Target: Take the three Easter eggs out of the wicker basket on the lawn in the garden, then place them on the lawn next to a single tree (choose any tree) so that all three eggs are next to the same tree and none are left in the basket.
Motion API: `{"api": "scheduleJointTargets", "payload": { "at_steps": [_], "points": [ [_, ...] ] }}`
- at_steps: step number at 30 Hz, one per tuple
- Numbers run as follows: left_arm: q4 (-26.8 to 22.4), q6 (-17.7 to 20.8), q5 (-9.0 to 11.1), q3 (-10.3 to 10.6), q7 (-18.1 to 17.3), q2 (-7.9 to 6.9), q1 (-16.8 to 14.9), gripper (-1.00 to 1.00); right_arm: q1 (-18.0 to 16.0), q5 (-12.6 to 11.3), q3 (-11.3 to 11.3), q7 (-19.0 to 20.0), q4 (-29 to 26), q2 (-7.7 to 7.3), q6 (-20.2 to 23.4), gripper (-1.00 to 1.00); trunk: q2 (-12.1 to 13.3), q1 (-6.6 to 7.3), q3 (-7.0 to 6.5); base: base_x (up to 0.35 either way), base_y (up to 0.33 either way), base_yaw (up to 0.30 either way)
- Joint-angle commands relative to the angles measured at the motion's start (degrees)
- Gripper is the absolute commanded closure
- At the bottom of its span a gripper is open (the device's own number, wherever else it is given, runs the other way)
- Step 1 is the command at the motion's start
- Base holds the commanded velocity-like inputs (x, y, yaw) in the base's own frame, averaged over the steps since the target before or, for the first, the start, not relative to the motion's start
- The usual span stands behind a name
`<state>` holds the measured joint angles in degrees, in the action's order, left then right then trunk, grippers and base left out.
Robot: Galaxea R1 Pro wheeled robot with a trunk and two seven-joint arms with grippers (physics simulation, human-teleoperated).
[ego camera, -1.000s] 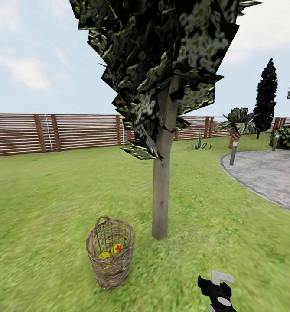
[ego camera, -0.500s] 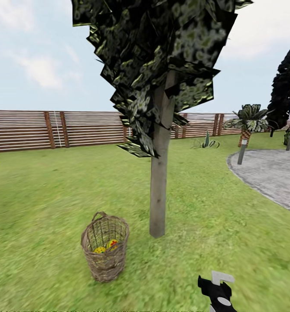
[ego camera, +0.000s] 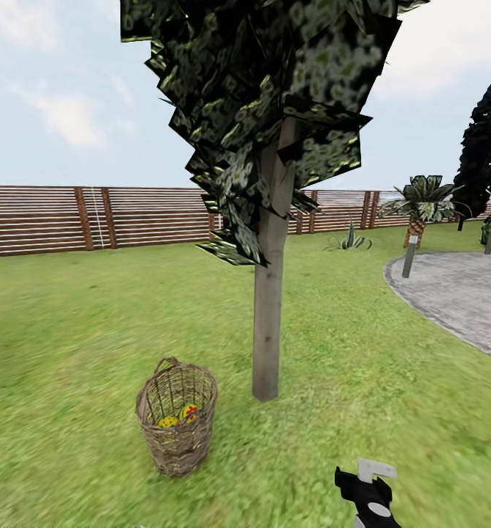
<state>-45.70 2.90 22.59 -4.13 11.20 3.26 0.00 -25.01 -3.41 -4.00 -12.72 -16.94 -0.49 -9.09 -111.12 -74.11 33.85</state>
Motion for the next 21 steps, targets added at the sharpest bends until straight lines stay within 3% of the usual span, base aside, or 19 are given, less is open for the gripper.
{"api": "scheduleJointTargets", "payload": {
  "at_steps": [1,5,8,11,12,13,16,21],
  "points": [
    [-0.4,0.4,0.4,-0.1,0.2,0.03,0.0,-1.0,0.0,-0.3,0.0,0.0,-0.1,0.0,0.1,-1.0,0.0,0.01,0.06,0.0,0.0,0.0],
    [-4.3,5.3,0.3,-0.1,0.3,-0.12,0.0,-1.0,0.0,-0.3,0.9,-0.2,-5.2,0.04,8.3,-1.0,0.0,0.01,0.06,0.0,0.0,0.0],
    [-10.3,15.1,0.4,-1.0,0.7,-1.6,0.0,-1.0,0.0,-0.4,1.3,-0.2,-13.0,0.08,20.5,-1.0,0.0,0.01,0.06,0.0,0.0,0.0],
    [-14.1,20.2,0.4,-2.4,0.9,-2.61,0.0,-1.0,-0.1,-0.4,1.4,-0.2,-18.6,0.23,27.6,-1.0,0.0,0.01,0.06,0.0,0.0,0.0],
    [-15.9,22.8,0.4,-3.1,1.0,-2.94,-0.1,-1.0,-0.2,-0.4,1.5,-0.3,-21.3,0.89,30.6,-1.0,0.0,0.01,0.06,0.0,0.0,0.0],
    [-18.3,27.6,0.4,-4.1,1.6,-3.29,-0.6,-1.0,-0.7,-0.3,2.0,-0.4,-24.9,2.61,34.8,-1.0,0.0,0.01,0.06,0.0,0.0,0.0],
    [-20.6,34.9,0.4,-6.5,3.4,-4.28,-2.8,-1.0,-2.1,0.5,3.7,-1.5,-28.1,5.26,40.9,-1.0,0.0,0.01,0.06,0.0,0.0,0.0],
    [-22.7,40.8,0.5,-9.9,4.7,-5.72,-6.0,-1.0,-3.5,1.3,8.4,-5.1,-29.5,8.38,44.9,-1.0,0.0,0.01,0.06,0.0,0.0,0.0]
  ]
}}
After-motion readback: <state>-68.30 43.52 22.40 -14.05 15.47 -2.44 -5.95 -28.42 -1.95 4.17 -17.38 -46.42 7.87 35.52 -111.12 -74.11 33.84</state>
